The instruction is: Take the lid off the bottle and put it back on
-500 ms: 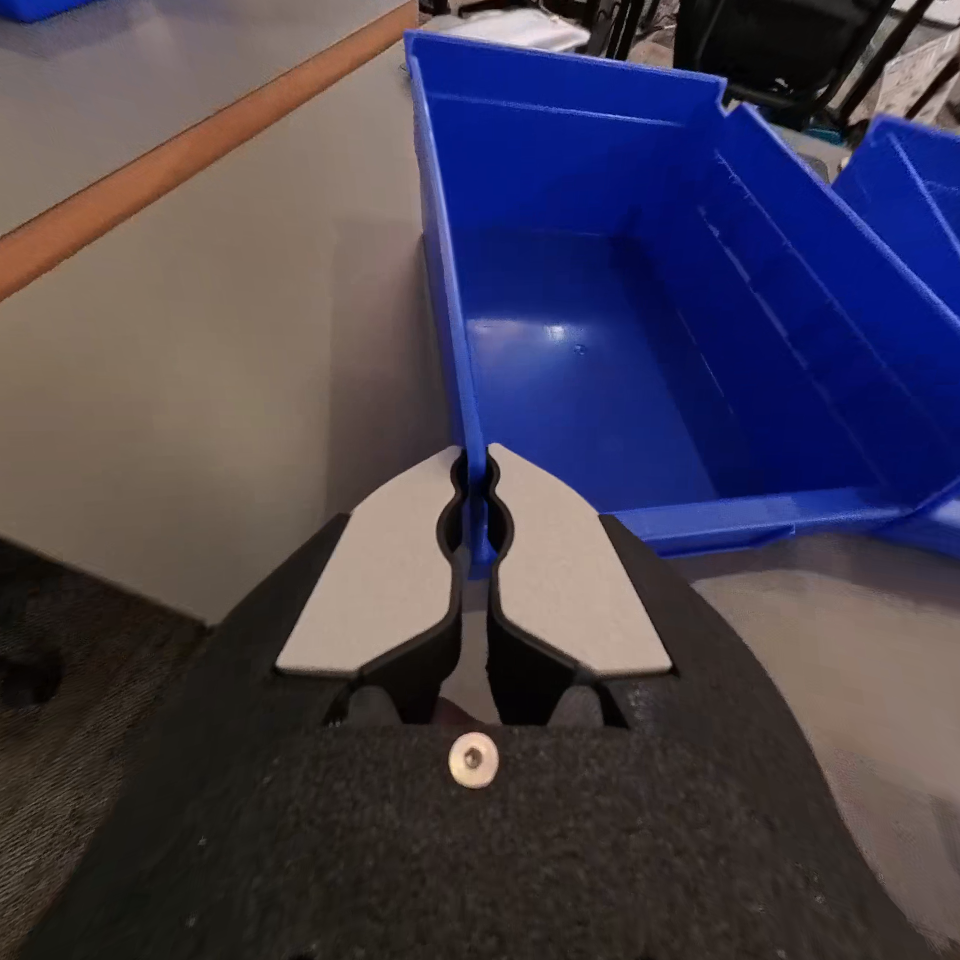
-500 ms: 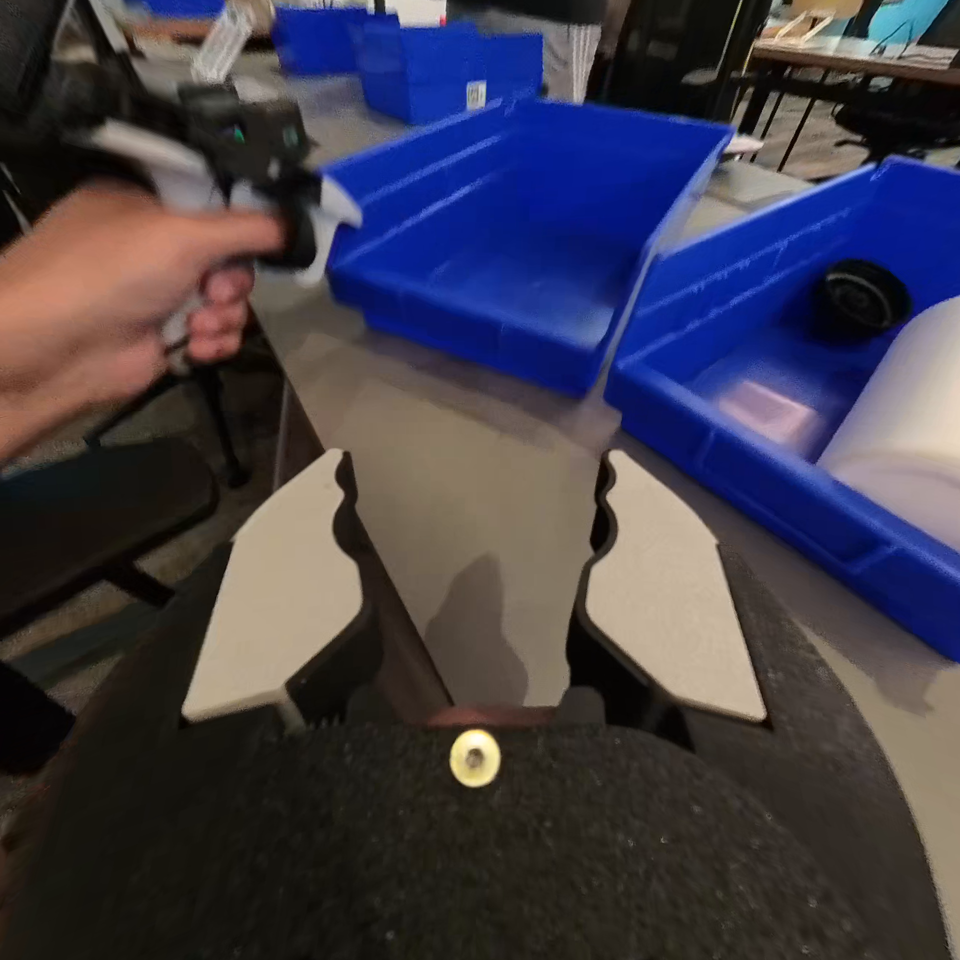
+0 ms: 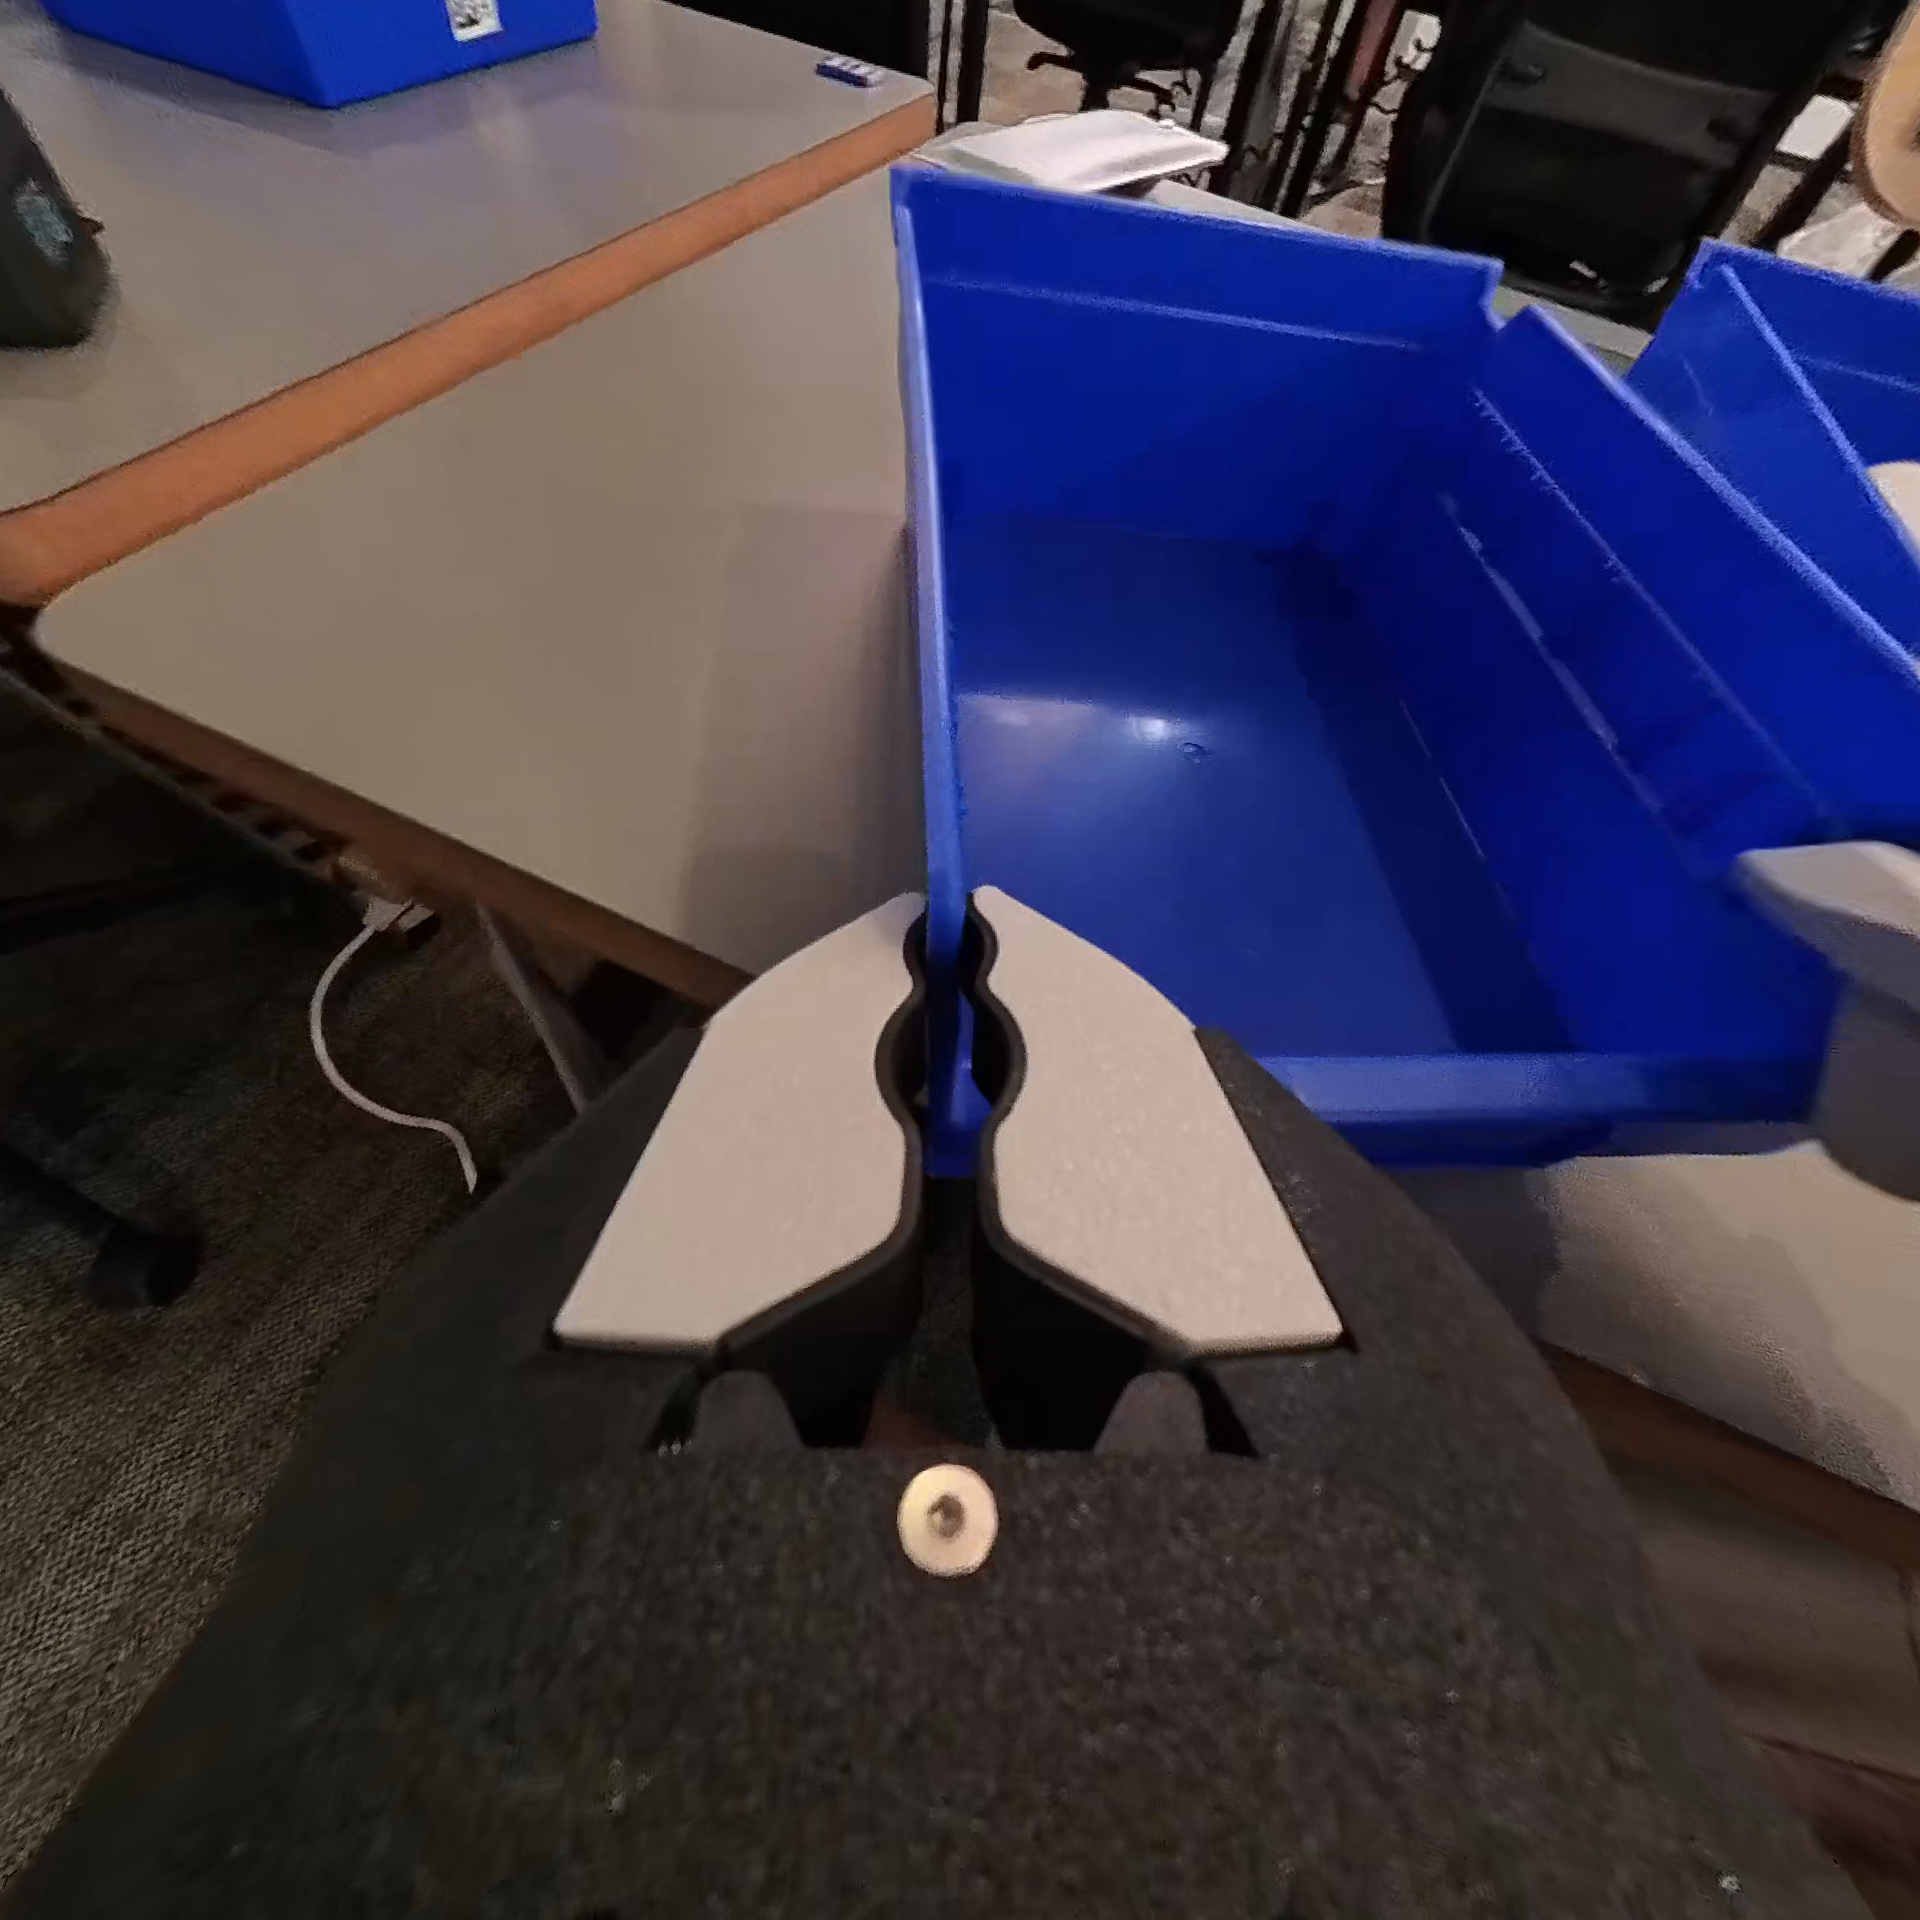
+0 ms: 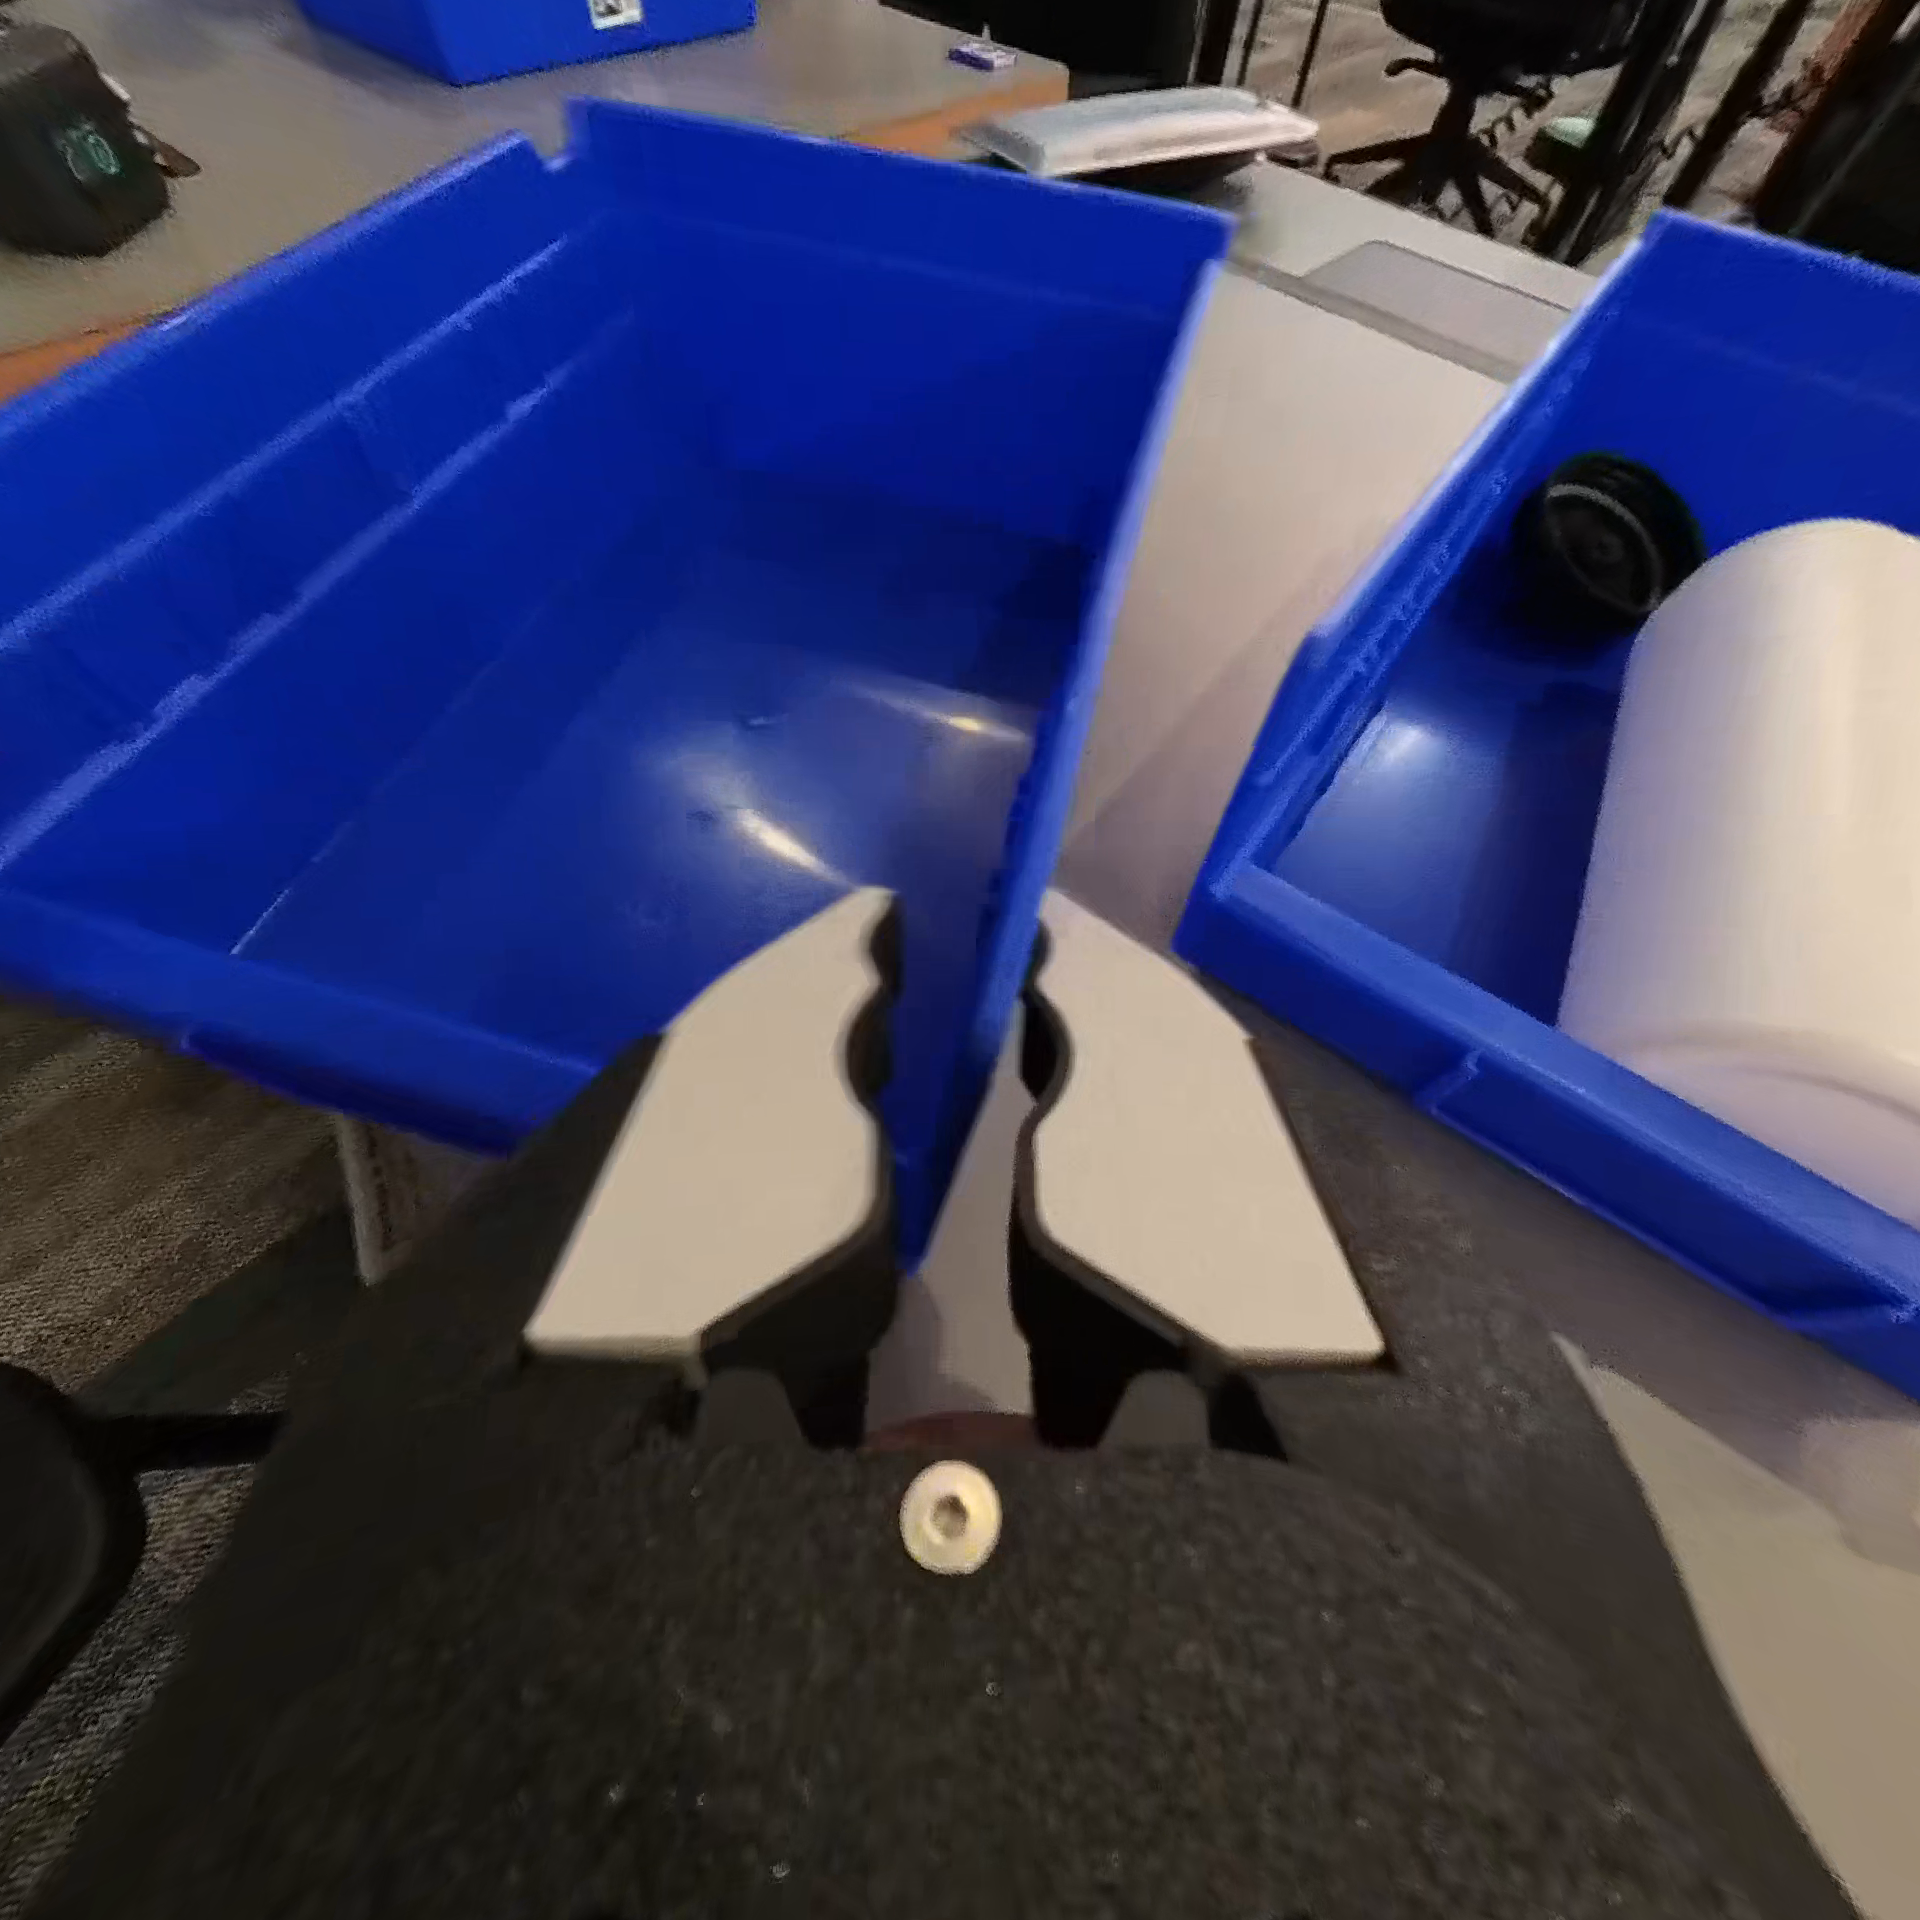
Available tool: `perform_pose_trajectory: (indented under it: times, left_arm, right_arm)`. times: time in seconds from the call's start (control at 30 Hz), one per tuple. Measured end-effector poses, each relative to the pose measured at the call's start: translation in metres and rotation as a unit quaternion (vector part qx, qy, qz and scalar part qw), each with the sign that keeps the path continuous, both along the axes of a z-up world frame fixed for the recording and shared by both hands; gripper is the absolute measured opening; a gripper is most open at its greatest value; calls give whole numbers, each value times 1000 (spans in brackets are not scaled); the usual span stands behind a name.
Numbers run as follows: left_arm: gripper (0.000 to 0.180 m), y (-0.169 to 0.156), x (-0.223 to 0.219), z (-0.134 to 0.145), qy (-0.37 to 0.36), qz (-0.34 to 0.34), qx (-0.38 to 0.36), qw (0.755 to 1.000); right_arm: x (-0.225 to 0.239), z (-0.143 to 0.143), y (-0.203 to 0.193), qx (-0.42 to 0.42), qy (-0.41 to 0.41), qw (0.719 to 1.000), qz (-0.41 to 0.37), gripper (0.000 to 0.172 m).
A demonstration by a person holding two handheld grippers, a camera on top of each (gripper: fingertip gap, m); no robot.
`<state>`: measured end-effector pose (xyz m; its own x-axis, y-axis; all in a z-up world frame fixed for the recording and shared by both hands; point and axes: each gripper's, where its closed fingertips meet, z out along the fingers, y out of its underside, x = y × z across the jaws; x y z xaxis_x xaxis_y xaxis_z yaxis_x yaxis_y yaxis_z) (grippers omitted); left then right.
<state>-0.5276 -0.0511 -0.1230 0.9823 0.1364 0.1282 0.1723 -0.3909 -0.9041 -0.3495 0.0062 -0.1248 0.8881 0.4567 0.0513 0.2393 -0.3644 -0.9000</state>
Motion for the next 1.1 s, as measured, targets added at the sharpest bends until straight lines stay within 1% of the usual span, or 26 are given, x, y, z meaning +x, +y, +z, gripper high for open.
perform_pose_trajectory:
  times: [0.03,0.07,0.13,0.23,0.3,0.37,0.43,0.5,0.57,0.63,0.7,0.77,0.8,0.9,1.0,1.07,1.1]
  left_arm:
    - [2,-4,0,2,-1,2,5,1000]
    - [2,-7,2,6,0,1,12,1000]
    - [3,-14,7,19,25,4,32,999]
    - [3,-22,17,55,64,12,85,994]
    - [2,-22,29,84,68,4,120,990]
    - [2,-18,47,113,65,-12,148,987]
    - [3,-16,67,147,87,-18,181,979]
    - [2,-14,90,183,105,-29,223,969]
    - [2,-9,122,214,107,-57,257,959]
    - [3,3,162,235,107,-91,276,951]
    - [4,18,209,248,105,-129,286,944]
    - [4,37,262,251,114,-169,282,938]
    - [4,47,289,249,117,-186,278,935]
    - [3,74,367,227,120,-227,253,933]
    - [4,99,445,184,114,-271,205,934]
    - [4,113,490,145,88,-303,157,936]
    - [4,118,509,125,88,-311,135,937]
  right_arm:
    - [4,2,0,-5,3,1000,-8,8]
    - [4,4,0,-6,9,1000,-4,7]
    - [8,11,-4,-8,7,1000,-5,6]
    - [18,38,-9,26,20,999,-8,4]
    - [28,58,-14,30,44,999,-6,4]
    - [46,82,-15,53,65,996,-21,4]
    - [66,110,-15,84,86,992,-39,4]
    - [88,143,-16,116,100,987,-47,4]
    - [120,180,-17,157,109,980,-62,4]
    - [161,213,-17,202,95,970,-93,4]
    - [210,237,-16,233,78,960,-132,3]
    - [264,248,-13,245,68,951,-174,3]
    - [292,248,-11,243,62,948,-194,3]
    - [371,233,-2,209,44,945,-249,2]
    - [449,200,9,153,34,939,-305,2]
    - [495,169,15,115,33,936,-331,2]
    - [514,151,18,97,33,935,-339,2]
